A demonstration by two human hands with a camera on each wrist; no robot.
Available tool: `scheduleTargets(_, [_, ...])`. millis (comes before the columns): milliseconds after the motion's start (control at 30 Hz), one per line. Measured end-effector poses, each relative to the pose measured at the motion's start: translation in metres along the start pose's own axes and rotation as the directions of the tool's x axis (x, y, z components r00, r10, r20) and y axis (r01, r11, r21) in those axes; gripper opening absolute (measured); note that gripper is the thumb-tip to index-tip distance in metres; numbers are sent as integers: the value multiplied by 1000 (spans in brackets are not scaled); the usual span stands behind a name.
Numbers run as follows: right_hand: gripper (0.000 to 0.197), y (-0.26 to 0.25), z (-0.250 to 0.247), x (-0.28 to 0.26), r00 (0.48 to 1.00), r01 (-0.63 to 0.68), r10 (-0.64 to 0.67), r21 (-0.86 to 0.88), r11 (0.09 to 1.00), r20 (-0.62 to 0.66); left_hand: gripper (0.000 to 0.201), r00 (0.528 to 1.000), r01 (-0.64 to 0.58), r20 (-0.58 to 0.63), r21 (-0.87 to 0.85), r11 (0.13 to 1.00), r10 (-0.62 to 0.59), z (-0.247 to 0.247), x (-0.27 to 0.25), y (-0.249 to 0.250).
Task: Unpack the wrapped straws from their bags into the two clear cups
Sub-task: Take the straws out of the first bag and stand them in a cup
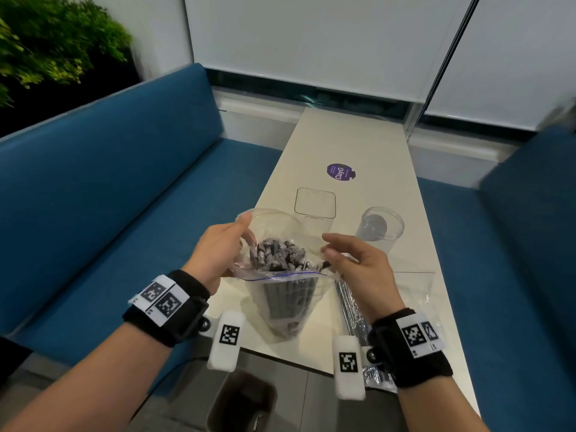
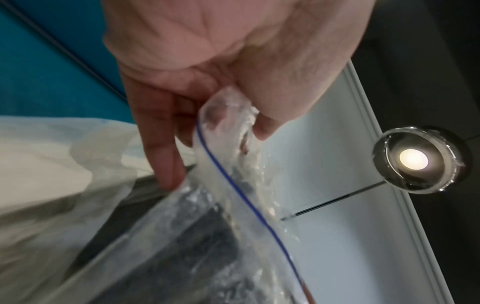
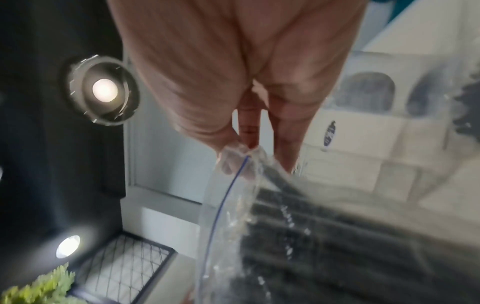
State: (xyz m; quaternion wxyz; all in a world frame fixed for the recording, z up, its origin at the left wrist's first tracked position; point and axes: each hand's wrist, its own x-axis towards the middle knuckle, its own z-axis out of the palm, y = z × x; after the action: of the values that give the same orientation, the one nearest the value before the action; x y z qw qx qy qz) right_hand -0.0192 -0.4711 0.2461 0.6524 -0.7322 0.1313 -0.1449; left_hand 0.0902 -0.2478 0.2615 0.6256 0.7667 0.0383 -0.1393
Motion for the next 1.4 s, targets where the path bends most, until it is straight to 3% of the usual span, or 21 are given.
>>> scheduleTargets(100, [22, 4, 2, 0, 998, -47, 48, 27, 999, -43, 55, 997, 47, 66, -101, 994, -40, 2, -3, 0])
scheduleTargets(300, [34, -6, 1, -3, 992, -93, 52, 402, 911, 112, 7, 995, 55, 93, -308, 950, -27, 8, -5, -4])
scheduleTargets(367, [34, 0, -2, 0, 998, -53, 44, 283, 958, 37, 15, 997, 47, 74, -311, 949, -25, 7, -3, -9])
scheduleTargets(433, [34, 13, -6, 4, 996, -47, 39, -106, 993, -82, 30, 997, 38, 68, -277, 960, -20, 5, -1, -15])
scheduleTargets(467, [34, 17, -6, 4, 994, -73, 48, -283, 956, -94, 33, 996, 43, 80, -249, 968, -23, 5, -1, -18])
scheduleTargets(533, [35, 22, -3, 1, 994, -110, 109, -466, 878, -29, 33, 991, 67, 126, -188, 980, -44, 6, -1, -23])
scheduleTargets(600, [45, 22, -1, 0, 990, -98, 135, -484, 870, 41, 25, 982, 110, 169, -182, 977, -79, 8, -2, -24])
scheduleTargets(667, [55, 17, 0, -2, 988, -77, 121, -373, 925, 94, 7, 973, 167, 193, -229, 959, -123, 10, -3, -21])
scheduleTargets(800, [48, 7, 2, -3, 998, 7, -4, -52, 999, 56, 27, 928, 345, 278, -402, 848, -246, 9, 1, -22])
scheduleTargets(833, [42, 10, 2, -2, 1000, 24, -23, -81, 996, 18, 28, 920, 372, 286, -429, 823, -267, 10, 1, -22])
scheduleTargets(900, [32, 19, 2, 0, 1000, 8, -12, -311, 950, -10, 24, 914, 390, 293, -442, 808, -281, 14, -2, -23])
scheduleTargets(967, [30, 27, 3, -4, 992, -45, 98, -497, 867, 81, 15, 931, 348, 259, -419, 838, -257, 19, -2, -24])
scheduleTargets(1067, [57, 33, -2, -9, 932, -189, 272, -320, 928, 239, 5, 949, 282, 244, -382, 880, -198, 19, -2, -25])
scheduleTargets(1133, [73, 33, -4, -12, 904, -212, 289, -255, 943, 317, 14, 950, 274, 255, -397, 876, -182, 18, -1, -25])
scheduleTargets(1267, [114, 34, -3, -6, 902, -88, 243, -397, 913, 358, 23, 938, 259, 328, -454, 853, -110, 18, -2, -20])
scheduleTargets(1400, [120, 43, 7, 4, 930, 43, 178, -576, 816, 322, 43, 926, 252, 369, -447, 858, -80, 25, -6, -20])
